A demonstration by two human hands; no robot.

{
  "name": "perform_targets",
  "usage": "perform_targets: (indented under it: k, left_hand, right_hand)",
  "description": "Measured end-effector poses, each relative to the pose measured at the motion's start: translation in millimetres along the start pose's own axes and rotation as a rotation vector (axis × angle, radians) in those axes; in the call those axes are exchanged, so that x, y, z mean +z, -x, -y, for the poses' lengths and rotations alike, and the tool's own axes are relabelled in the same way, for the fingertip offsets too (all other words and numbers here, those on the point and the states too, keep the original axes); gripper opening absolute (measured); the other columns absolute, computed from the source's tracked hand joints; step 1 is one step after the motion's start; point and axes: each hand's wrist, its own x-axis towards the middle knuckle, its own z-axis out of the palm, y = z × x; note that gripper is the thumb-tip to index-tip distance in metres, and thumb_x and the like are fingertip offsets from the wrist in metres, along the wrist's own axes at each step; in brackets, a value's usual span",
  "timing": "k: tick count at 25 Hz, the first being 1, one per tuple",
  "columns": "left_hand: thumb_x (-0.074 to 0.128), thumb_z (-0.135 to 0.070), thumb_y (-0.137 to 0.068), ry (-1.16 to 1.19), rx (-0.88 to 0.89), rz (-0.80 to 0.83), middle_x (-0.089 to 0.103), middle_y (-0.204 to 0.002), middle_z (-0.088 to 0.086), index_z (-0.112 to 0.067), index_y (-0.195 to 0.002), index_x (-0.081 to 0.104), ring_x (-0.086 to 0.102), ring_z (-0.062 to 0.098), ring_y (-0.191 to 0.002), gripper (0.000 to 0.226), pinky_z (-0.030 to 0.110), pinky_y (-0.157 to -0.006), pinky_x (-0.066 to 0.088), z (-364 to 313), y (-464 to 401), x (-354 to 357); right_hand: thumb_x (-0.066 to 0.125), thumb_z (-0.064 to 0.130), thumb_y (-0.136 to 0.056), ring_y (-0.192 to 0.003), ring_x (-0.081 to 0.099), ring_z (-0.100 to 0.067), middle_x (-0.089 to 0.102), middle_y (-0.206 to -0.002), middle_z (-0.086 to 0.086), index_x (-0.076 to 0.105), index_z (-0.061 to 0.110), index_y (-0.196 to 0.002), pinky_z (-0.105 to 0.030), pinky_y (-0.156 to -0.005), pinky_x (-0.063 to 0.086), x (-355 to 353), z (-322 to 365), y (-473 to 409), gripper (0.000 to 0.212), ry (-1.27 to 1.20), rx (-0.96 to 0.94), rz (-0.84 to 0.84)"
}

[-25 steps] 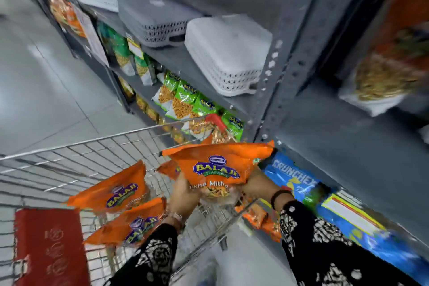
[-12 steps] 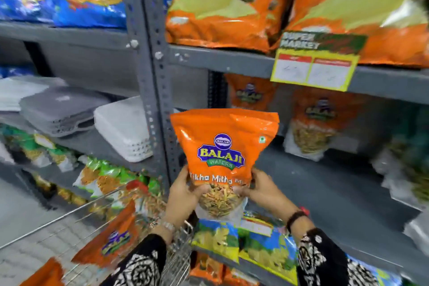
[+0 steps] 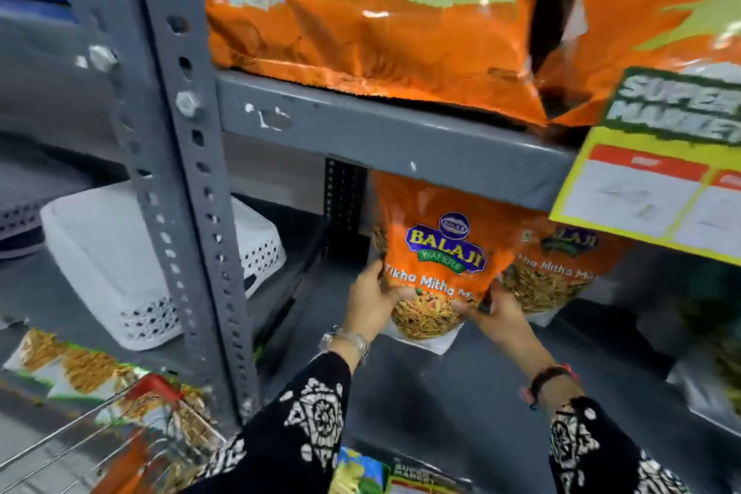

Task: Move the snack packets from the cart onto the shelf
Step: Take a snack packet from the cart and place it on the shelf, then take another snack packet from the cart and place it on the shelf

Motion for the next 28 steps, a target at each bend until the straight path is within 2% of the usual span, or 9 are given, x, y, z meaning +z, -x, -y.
perform_targets:
  k: [2, 5, 9, 11, 17, 20, 21, 24, 28]
  left_hand:
    - [0.07, -0.009, -0.073, -0.007, 0.006, 0.021, 0.063, -0.108, 0.006, -0.01, -0.116, 0.052, 0.059, 0.015, -0.094, 0.047, 0.011, -0.074, 0.046, 10.1, -11.4, 5.6]
    - [0.071, -0.007, -0.071, -0.009, -0.008, 0.047, 0.057, -0.123, 0.006, -0.014, -0.126, 0.043, 0.053, 0.017, -0.111, 0.062, 0.031, -0.097, 0.042, 26.9, -16.9, 5.7]
    - [0.072, -0.005, -0.067, -0.084, -0.045, 0.085, 0.055, -0.127, 0.008, -0.016, -0.124, 0.041, 0.05, 0.021, -0.117, 0.066, 0.034, -0.099, 0.042, 46.4, -13.8, 2.3]
    - [0.071, -0.001, -0.067, -0.052, -0.047, 0.053, 0.056, -0.126, 0.01, -0.016, -0.124, 0.042, 0.051, 0.023, -0.117, 0.066, 0.041, -0.099, 0.044, 49.4, -13.0, 5.3]
    - [0.071, 0.0, -0.065, -0.049, 0.002, -0.029, 0.052, -0.129, 0.01, -0.013, -0.126, 0.04, 0.047, 0.019, -0.118, 0.07, 0.04, -0.1, 0.044, 51.1, -7.6, 13.2]
    - [0.071, -0.001, -0.069, -0.042, -0.024, -0.107, 0.044, -0.136, 0.01, -0.012, -0.132, 0.034, 0.044, 0.017, -0.12, 0.074, 0.023, -0.101, 0.042, 51.4, 18.7, 6.7]
    - [0.071, -0.001, -0.07, -0.051, -0.046, -0.144, 0.044, -0.137, 0.01, -0.012, -0.132, 0.035, 0.044, 0.02, -0.122, 0.072, 0.027, -0.103, 0.041, 52.8, 29.7, 0.8]
    - [0.069, -0.001, -0.072, -0.091, -0.049, -0.294, 0.051, -0.13, 0.014, -0.009, -0.126, 0.045, 0.049, 0.028, -0.118, 0.06, 0.048, -0.103, 0.04, 59.9, 88.9, -32.0]
    - [0.069, -0.001, -0.072, -0.155, -0.182, -0.52, 0.057, -0.12, 0.02, -0.002, -0.116, 0.051, 0.053, 0.031, -0.111, 0.048, 0.046, -0.099, 0.042, 90.0, 189.9, -89.0]
  right_hand:
    - [0.063, 0.005, -0.079, -0.108, 0.058, -0.019, 0.057, -0.12, -0.007, 0.04, 0.01, -0.124, -0.03, -0.09, 0.048, 3.5, -12.1, -12.0, 0.051, -0.062, -0.031, -0.01]
    - [0.068, 0.015, -0.073, -0.101, 0.058, 0.007, 0.056, -0.119, 0.015, 0.043, 0.036, -0.117, -0.009, -0.077, 0.05, 5.2, -29.2, -14.2, 0.054, -0.195, -0.025, 0.015]
    - [0.081, 0.006, -0.061, -0.108, 0.055, -0.007, 0.055, -0.122, 0.006, 0.037, 0.026, -0.125, -0.029, -0.086, 0.052, 24.1, -51.7, -10.6, 0.08, -0.153, 0.049, 0.012]
    - [0.078, 0.002, -0.064, -0.115, 0.05, -0.019, 0.053, -0.126, -0.003, 0.034, 0.022, -0.127, -0.043, -0.095, 0.047, 31.4, -57.8, -14.8, 0.079, -0.126, 0.07, -0.059]
    - [0.071, 0.005, -0.073, -0.129, 0.038, -0.018, 0.042, -0.138, 0.0, 0.023, 0.028, -0.133, -0.039, -0.103, 0.037, 32.7, -57.0, -17.9, 0.08, -0.092, 0.03, -0.002]
    - [0.066, 0.006, -0.078, -0.136, 0.029, -0.021, 0.028, -0.149, -0.009, 0.017, 0.016, -0.14, -0.041, -0.11, 0.029, 42.3, -46.7, 4.1, 0.079, -0.167, 0.091, -0.15]
    - [0.063, 0.006, -0.08, -0.135, 0.03, -0.022, 0.028, -0.149, -0.011, 0.02, 0.013, -0.139, -0.035, -0.107, 0.03, 49.0, -43.7, 15.0, 0.074, -0.22, 0.121, -0.239]
    - [0.058, 0.001, -0.083, -0.114, 0.05, -0.018, 0.048, -0.129, -0.012, 0.04, 0.007, -0.127, -0.007, -0.084, 0.042, 76.3, -24.7, 68.3, 0.048, -0.306, 0.039, -0.354]
    - [0.058, -0.002, -0.082, -0.078, 0.056, 0.011, 0.059, -0.102, -0.009, 0.055, 0.005, -0.108, 0.001, -0.07, 0.043, 130.1, -9.0, 131.8, 0.027, -0.2, -0.089, -0.032]
